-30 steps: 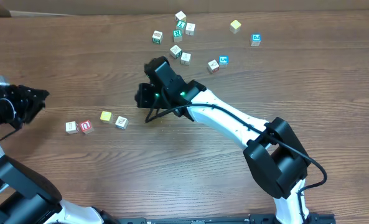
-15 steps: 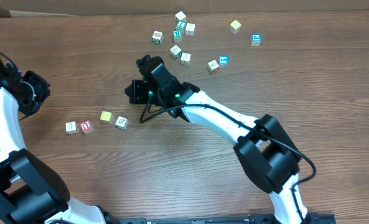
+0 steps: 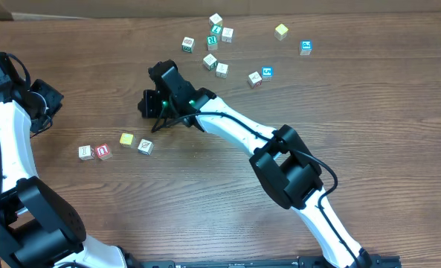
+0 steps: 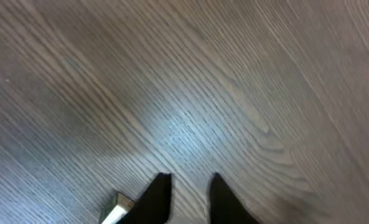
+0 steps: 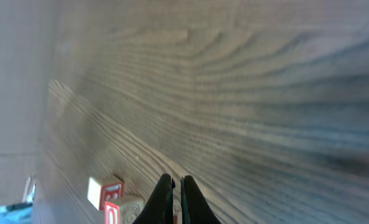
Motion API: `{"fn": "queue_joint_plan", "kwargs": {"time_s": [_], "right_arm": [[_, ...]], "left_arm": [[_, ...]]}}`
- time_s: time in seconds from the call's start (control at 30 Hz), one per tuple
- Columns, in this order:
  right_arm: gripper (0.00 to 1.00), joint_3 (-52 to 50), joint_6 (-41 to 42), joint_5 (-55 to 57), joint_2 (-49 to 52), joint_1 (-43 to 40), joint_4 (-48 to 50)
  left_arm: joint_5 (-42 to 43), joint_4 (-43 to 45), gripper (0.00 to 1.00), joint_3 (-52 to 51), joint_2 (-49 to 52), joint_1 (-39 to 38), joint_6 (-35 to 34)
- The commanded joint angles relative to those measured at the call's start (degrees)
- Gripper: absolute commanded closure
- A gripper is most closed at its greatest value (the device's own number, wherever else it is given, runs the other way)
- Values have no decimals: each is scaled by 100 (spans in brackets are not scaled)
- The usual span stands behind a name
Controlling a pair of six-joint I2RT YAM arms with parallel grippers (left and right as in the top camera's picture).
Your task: Form a horizontal line
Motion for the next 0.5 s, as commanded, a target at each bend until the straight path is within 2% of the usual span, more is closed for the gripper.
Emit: {"fn": "queue_joint_plan", "kwargs": {"time_s": [0.0, 0.07, 0.2, 0.23, 0.47], "right_arm": [[96, 142, 35, -155, 236, 210, 57], [96, 142, 37, -17, 337, 317, 61], [96, 142, 35, 240, 463, 422, 85], [96, 142, 31, 240, 468, 437, 133], [96, 142, -83, 37, 468, 450, 214]], "left_arm": [[-247, 0, 68, 76, -15, 70, -306], [-262, -2, 64, 76, -15, 70, -306], [-262, -4, 35, 76, -15, 70, -306], [-262, -2, 32, 76, -15, 70, -306], [-264, -2, 21, 76, -15, 70, -306]]}}
